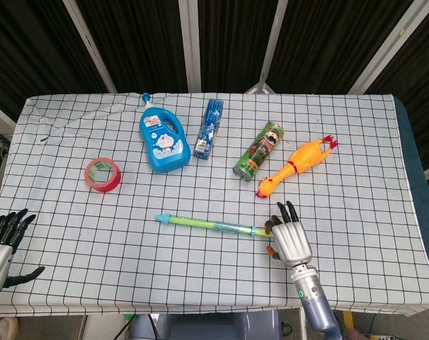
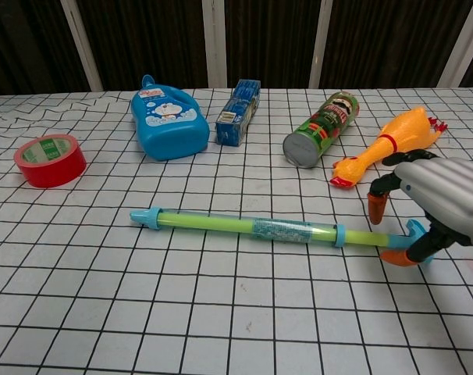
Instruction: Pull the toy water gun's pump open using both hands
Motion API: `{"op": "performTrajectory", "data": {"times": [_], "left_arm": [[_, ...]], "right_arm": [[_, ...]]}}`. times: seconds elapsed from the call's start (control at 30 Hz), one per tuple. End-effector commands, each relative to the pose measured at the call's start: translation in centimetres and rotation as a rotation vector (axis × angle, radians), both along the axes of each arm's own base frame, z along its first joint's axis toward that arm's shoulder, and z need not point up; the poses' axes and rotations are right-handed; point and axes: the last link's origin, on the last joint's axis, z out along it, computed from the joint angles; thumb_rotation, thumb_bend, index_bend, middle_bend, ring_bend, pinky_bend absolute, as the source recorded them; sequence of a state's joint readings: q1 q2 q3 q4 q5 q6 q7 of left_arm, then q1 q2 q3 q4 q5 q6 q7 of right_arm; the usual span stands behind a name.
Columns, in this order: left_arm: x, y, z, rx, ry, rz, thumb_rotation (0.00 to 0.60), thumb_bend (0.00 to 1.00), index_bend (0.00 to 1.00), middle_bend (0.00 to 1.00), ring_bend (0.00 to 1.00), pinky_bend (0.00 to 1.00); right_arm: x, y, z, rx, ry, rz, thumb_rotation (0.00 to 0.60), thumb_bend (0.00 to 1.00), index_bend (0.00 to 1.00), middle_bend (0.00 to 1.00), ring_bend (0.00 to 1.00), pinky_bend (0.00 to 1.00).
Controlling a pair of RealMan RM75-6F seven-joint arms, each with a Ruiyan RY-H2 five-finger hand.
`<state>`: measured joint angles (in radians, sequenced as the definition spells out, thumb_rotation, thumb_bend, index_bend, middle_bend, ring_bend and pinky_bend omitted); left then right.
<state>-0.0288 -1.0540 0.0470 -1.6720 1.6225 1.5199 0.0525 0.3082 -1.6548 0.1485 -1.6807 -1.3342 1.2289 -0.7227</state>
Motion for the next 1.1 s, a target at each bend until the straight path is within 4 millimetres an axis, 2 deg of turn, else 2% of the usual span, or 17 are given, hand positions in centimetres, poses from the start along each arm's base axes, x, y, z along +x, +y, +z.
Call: {"op": "performTrajectory", "data": {"times": [0.03,0.43,1.1], "left_arm": [[0.1,0.1,0.0,0.002,-0.003,-0.002,0.600,0.05,0.00,0.00,0.00,0.00],[0.2,0.1,-0.1,-0.001,-0.006,0.000,0.600,0.05,0.00,0.00,0.00,0.00],[0.3,0.1,-0.1,0.000,-0.004,-0.003,0.600,0.05,0.00,0.00,0.00,0.00]], "right_arm": [[0.1,-0.5,-0.4,-0.003,0.018,-0.003,0.600,0.22,0.53,0.42,0.11,0.00],[-1.0,-1.2,-0.8,-0.004,0.037,-0.045,0.600,0.25,0.53,0.47,0.13,0.00],[-1.8,-1.6,-1.1,0.003,0.043,-0.077,0.600,0.29,0.53,0.48,0.13,0.00]]}}
